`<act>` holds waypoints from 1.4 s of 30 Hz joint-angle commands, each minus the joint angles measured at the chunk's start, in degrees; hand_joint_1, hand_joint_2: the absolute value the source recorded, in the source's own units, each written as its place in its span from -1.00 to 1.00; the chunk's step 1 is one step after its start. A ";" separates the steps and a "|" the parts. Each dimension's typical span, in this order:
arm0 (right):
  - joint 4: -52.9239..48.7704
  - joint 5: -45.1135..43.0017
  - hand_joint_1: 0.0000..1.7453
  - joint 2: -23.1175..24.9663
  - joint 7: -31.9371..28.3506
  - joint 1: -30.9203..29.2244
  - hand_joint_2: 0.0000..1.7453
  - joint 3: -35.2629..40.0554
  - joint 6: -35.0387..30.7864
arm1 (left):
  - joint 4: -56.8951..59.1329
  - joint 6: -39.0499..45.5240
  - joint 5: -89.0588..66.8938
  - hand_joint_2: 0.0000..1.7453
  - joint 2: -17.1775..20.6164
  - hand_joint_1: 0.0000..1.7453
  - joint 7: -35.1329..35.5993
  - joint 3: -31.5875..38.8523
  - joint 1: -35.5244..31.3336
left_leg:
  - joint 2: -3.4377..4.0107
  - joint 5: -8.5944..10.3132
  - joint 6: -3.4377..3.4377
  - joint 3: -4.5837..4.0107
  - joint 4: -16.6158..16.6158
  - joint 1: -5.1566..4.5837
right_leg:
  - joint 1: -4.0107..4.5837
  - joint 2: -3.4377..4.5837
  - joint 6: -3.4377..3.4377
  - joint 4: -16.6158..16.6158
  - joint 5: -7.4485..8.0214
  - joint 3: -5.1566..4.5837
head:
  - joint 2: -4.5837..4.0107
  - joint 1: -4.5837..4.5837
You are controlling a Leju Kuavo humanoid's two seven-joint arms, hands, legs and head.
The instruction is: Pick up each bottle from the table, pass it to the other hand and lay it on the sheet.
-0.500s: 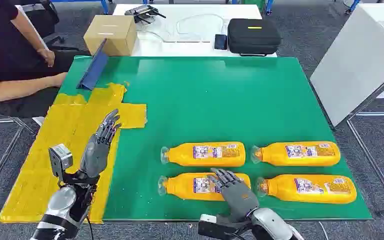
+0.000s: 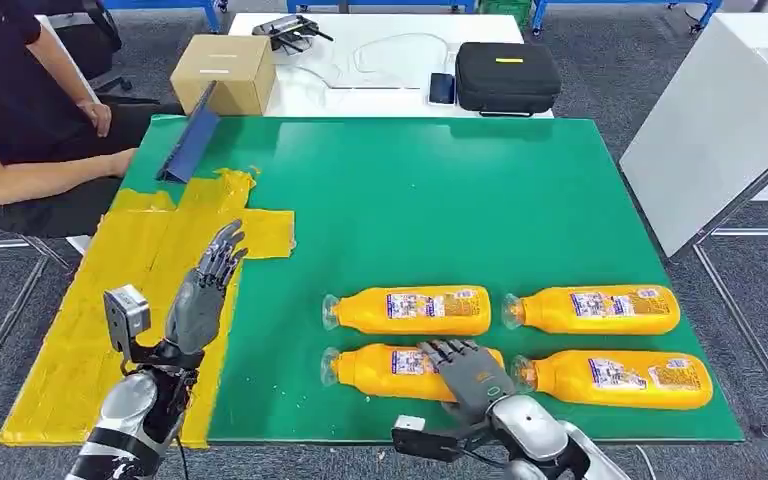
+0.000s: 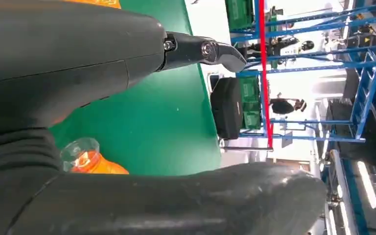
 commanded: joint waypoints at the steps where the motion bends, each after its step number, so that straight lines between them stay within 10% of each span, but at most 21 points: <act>1: 12.88 -0.73 1.00 -0.03 -0.15 1.57 1.00 1.28 2.58 | 3.80 0.00 0.54 -1.00 -0.52 -1.00 0.44 0.52 -1.80 | -0.13 0.05 -0.10 0.24 -0.12 0.12 | 0.13 -0.27 -0.01 -0.27 0.00 0.41 | 0.00 0.00; 10: 19.83 -5.70 1.00 5.37 -3.50 -2.28 1.00 -0.77 0.65 | 3.25 -0.34 3.29 -1.00 0.82 -1.00 0.34 2.40 -0.30 | 0.22 -0.11 -0.13 0.73 -0.20 0.14 | 0.15 0.04 -0.05 -0.55 -0.02 0.89 | 0.00 0.04; 16: 5.36 -22.50 1.00 10.28 -14.86 1.68 1.00 -9.99 -14.77 | -2.64 0.85 6.36 -1.00 1.91 -1.00 1.68 5.81 3.90 | 0.87 -0.16 -0.02 0.63 -0.12 0.21 | 0.22 0.57 -0.23 -0.45 -0.39 0.65 | 0.00 0.07; 17: -0.19 -26.95 1.00 11.40 -16.96 3.64 1.00 -12.60 -15.97 | -3.57 1.45 6.02 1.00 2.34 -1.00 2.30 5.38 4.07 | 0.91 -0.11 -0.02 0.53 -0.13 0.20 | 0.22 0.58 -0.24 -0.43 -0.38 0.57 | 0.00 0.04; 25: -22.93 -41.28 1.00 5.74 -23.39 11.69 1.00 -20.07 -17.88 | -7.67 -0.52 9.01 1.00 1.52 -1.00 3.94 0.28 6.37 | 0.29 0.53 0.23 -0.60 0.07 0.03 | 0.06 0.04 0.21 -0.16 0.71 0.17 | 0.00 -0.02; 42: -10.19 -36.26 1.00 6.90 -21.29 1.35 1.00 -10.73 -14.07 | -10.99 -9.42 14.99 1.00 2.41 -1.00 3.65 -5.98 8.51 | 0.75 0.29 -0.01 -0.71 -0.03 0.18 | 0.18 0.38 -0.01 -0.35 0.69 -0.03 | 0.00 0.00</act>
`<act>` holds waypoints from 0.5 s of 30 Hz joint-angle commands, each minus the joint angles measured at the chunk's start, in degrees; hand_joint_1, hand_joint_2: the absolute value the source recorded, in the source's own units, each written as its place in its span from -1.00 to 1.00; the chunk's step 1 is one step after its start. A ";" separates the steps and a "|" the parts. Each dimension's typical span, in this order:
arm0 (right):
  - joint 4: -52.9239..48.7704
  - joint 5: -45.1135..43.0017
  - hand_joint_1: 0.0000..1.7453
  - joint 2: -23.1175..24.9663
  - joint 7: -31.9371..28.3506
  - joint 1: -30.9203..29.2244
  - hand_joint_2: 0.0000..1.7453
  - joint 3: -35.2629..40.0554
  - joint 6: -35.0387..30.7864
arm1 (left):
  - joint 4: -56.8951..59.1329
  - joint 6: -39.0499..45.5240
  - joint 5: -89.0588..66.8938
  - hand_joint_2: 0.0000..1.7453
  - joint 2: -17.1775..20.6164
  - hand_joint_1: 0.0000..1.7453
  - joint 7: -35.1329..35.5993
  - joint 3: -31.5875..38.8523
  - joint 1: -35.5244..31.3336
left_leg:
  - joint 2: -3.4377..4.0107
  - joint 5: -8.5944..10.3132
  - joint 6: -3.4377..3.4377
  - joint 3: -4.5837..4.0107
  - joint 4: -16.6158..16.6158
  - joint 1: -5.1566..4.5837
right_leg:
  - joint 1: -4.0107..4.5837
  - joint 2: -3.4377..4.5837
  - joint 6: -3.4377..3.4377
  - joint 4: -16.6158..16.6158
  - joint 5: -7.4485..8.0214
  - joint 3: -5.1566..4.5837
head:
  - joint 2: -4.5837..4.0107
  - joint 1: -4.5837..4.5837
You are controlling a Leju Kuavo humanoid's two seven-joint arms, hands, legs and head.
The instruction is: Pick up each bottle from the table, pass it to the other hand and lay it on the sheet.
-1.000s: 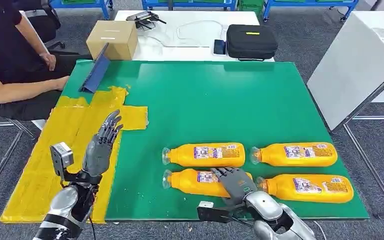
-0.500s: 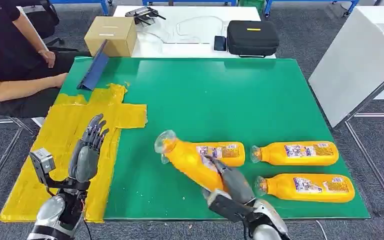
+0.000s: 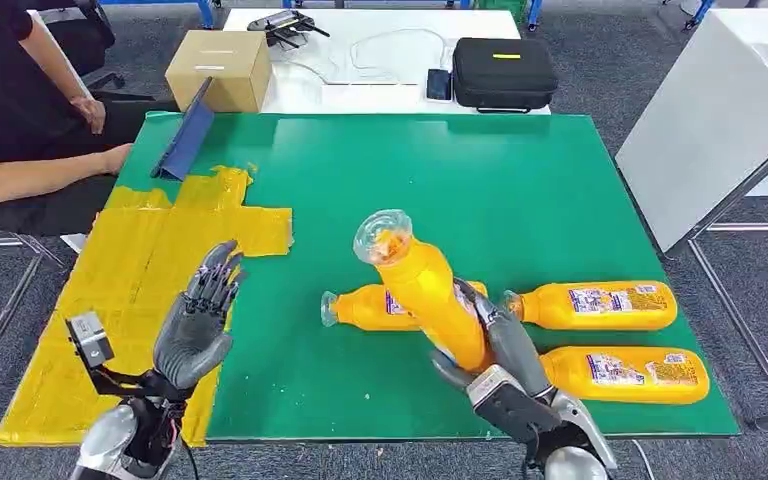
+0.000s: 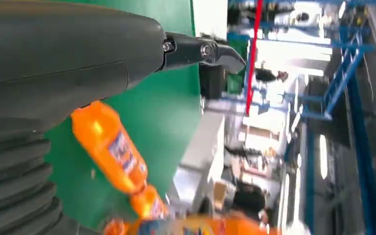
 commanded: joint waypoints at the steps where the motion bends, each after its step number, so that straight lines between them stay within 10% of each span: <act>1: 8.33 5.12 1.00 0.36 1.60 -7.07 1.00 7.09 1.43 | -1.11 -3.69 3.57 1.00 1.24 -1.00 0.08 -4.61 0.63 | 0.17 -0.05 -0.06 0.15 -0.03 0.00 | 0.01 0.09 -0.01 -0.05 -0.02 0.13 | 0.00 -0.02; 15: 16.44 14.42 1.00 5.84 3.79 -15.14 1.00 15.41 0.89 | -0.40 -5.81 10.96 1.00 0.51 -1.00 3.84 -2.63 -0.48 | 0.22 -0.04 -0.06 -0.03 0.00 0.05 | 0.06 0.19 -0.02 -0.03 -0.01 -0.01 | 0.00 0.02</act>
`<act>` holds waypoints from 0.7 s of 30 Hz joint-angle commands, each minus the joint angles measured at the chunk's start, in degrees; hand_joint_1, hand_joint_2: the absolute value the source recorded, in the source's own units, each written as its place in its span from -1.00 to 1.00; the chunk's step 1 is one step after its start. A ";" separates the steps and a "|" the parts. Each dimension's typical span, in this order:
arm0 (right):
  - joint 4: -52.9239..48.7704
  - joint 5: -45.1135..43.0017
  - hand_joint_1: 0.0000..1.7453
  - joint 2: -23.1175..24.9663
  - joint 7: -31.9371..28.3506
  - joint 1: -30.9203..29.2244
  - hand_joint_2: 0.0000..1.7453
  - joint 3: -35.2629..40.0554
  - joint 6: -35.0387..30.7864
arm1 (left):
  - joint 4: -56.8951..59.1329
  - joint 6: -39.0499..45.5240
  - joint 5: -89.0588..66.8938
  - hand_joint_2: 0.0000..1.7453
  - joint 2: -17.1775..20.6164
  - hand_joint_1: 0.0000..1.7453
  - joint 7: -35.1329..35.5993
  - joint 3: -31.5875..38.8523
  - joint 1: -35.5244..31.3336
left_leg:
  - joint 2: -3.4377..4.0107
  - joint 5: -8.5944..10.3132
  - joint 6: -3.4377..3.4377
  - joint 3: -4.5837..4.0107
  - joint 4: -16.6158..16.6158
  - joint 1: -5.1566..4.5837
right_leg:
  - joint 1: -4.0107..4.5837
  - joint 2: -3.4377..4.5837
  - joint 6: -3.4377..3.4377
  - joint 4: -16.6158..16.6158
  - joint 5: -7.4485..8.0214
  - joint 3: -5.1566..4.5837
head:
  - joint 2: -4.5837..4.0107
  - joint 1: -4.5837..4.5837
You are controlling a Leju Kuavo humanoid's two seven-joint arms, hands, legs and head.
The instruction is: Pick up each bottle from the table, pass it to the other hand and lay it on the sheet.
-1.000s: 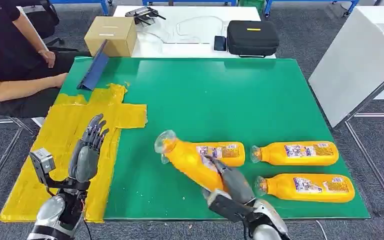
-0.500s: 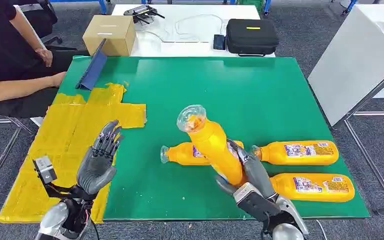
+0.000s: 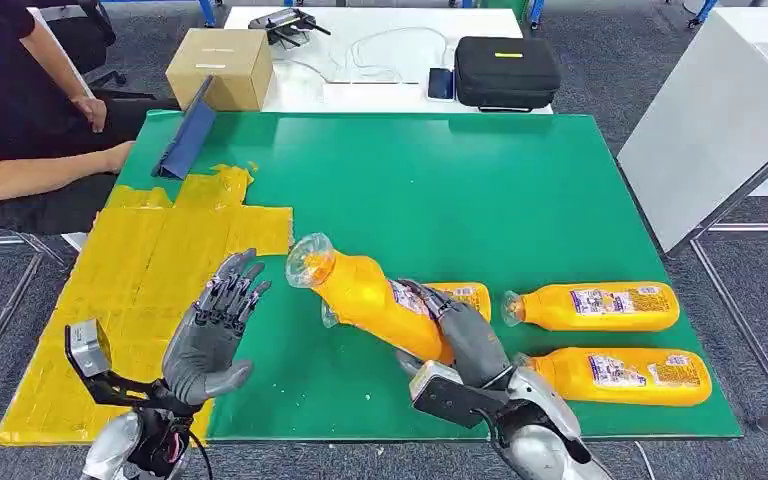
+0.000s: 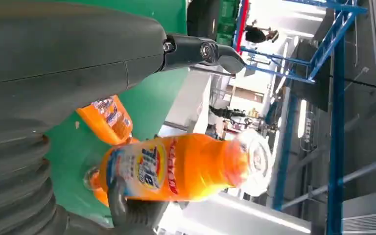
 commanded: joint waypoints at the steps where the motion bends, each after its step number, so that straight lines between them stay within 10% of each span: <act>1: 9.81 6.55 1.00 4.55 1.69 -7.85 1.00 8.99 -0.31 | 1.70 -0.42 4.32 1.00 0.56 -1.00 2.66 0.68 -1.64 | 0.40 -0.13 -0.11 0.29 0.01 0.03 | 0.05 0.24 -0.03 -0.03 -0.04 0.23 | 0.00 -0.02; 21: 12.08 5.42 1.00 7.54 2.39 -9.69 1.00 16.63 1.71 | 3.11 -1.33 8.65 1.00 0.23 -1.00 5.01 3.54 -3.49 | 0.24 -0.12 -0.12 0.23 0.02 0.04 | 0.04 0.08 -0.04 -0.01 -0.09 0.17 | 0.00 0.00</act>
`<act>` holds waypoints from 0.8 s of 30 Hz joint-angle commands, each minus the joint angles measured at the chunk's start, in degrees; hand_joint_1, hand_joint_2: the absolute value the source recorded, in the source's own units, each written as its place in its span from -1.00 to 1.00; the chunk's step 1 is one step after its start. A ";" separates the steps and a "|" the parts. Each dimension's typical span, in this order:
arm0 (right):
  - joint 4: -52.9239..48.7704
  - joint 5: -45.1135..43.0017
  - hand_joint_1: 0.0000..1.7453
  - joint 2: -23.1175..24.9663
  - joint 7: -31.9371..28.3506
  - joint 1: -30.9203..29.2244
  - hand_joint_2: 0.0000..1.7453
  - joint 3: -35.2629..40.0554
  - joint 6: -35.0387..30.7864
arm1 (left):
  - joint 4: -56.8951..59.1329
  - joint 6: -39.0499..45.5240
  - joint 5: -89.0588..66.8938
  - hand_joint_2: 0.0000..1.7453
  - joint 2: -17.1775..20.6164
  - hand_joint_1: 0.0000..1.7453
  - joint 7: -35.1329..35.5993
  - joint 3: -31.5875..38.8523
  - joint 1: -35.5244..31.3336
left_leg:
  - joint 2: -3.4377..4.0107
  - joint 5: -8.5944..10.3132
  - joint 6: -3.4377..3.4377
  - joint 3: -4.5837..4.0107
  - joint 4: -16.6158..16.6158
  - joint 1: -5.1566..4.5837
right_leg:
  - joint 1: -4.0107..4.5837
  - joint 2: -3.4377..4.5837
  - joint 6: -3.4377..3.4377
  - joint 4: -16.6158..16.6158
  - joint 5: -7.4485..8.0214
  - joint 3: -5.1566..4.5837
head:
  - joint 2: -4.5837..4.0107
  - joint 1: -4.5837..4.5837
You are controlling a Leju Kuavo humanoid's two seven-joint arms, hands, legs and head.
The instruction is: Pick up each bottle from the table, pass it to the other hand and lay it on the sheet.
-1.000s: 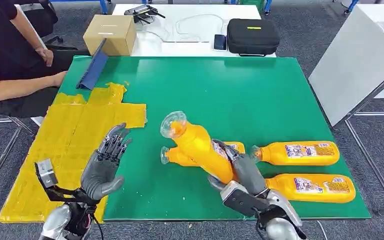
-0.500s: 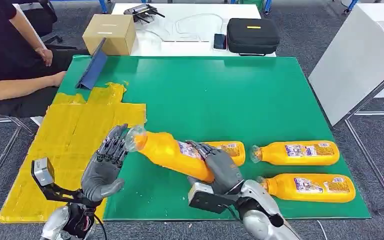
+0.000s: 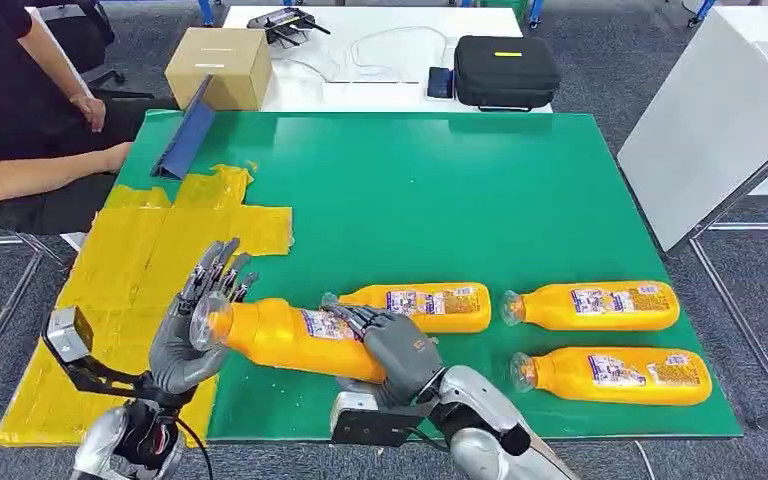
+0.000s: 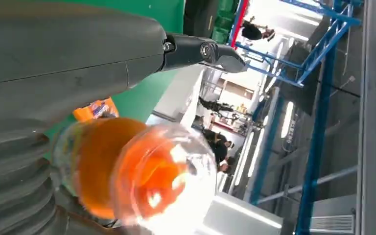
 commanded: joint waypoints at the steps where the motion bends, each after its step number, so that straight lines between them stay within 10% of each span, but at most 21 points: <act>1: 5.11 -1.20 1.00 2.36 0.25 -3.13 1.00 4.38 1.07 | 3.00 0.44 0.05 1.00 0.21 -1.00 0.74 0.67 -2.74 | 0.14 -0.07 -0.08 0.18 0.00 0.02 | 0.03 0.05 -0.02 -0.03 -0.04 0.18 | 0.00 0.00; 2: 5.11 -1.19 1.00 2.54 0.35 -3.17 1.00 4.63 1.25 | 2.76 0.58 0.03 1.00 0.25 -0.98 0.73 0.52 -2.68 | 0.21 -0.13 -0.12 0.31 0.02 0.04 | 0.06 0.07 -0.03 -0.02 -0.10 0.31 | 0.00 0.00; 3: 5.11 -1.20 1.00 2.56 0.36 -3.20 1.00 4.73 1.28 | 2.58 0.86 -0.10 1.00 0.29 0.22 0.64 0.47 -2.63 | 0.16 -0.09 -0.09 0.24 -0.01 0.01 | 0.02 0.05 -0.02 -0.02 -0.07 0.23 | 0.00 0.00; 4: 5.10 -1.21 1.00 2.48 0.38 -3.21 1.00 4.70 1.31 | 2.40 0.79 -0.07 1.00 0.29 1.00 0.61 0.41 -2.58 | 0.21 -0.14 -0.11 0.31 0.03 0.03 | 0.05 0.07 -0.02 -0.01 -0.11 0.31 | 0.00 0.02; 24: 3.38 -1.58 1.00 0.21 1.29 -1.15 1.00 0.44 -0.13 | 1.61 0.26 -1.72 1.00 0.94 1.00 -1.70 1.05 -2.84 | 0.05 -0.06 -0.06 0.16 0.01 0.02 | 0.03 -0.05 -0.01 -0.03 -0.07 0.18 | 0.00 0.00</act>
